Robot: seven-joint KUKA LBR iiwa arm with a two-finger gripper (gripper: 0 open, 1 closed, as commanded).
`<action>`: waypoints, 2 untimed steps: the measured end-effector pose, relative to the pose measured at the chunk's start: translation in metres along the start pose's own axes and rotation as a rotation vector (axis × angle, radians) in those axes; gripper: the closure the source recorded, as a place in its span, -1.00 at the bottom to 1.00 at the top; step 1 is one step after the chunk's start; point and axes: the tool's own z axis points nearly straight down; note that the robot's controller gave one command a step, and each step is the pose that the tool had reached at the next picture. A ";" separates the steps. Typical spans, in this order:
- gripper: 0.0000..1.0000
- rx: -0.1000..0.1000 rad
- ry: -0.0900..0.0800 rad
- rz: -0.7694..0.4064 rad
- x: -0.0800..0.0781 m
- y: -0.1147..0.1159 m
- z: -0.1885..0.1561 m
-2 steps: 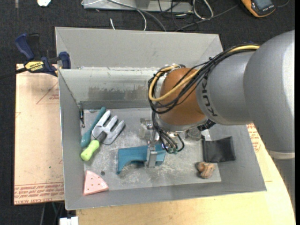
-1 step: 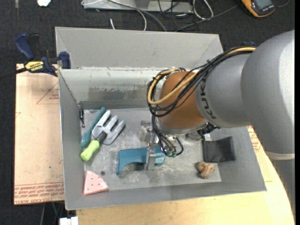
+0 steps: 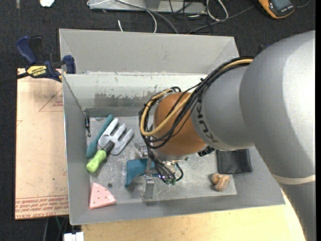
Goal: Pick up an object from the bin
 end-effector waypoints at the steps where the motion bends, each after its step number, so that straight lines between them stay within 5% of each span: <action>1: 1.00 -0.001 -0.005 0.040 -0.001 -0.020 -0.001; 2: 1.00 -0.002 -0.005 0.040 -0.001 -0.020 -0.001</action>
Offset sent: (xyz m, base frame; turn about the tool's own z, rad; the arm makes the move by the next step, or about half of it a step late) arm 0.0000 0.0000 0.0000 0.0000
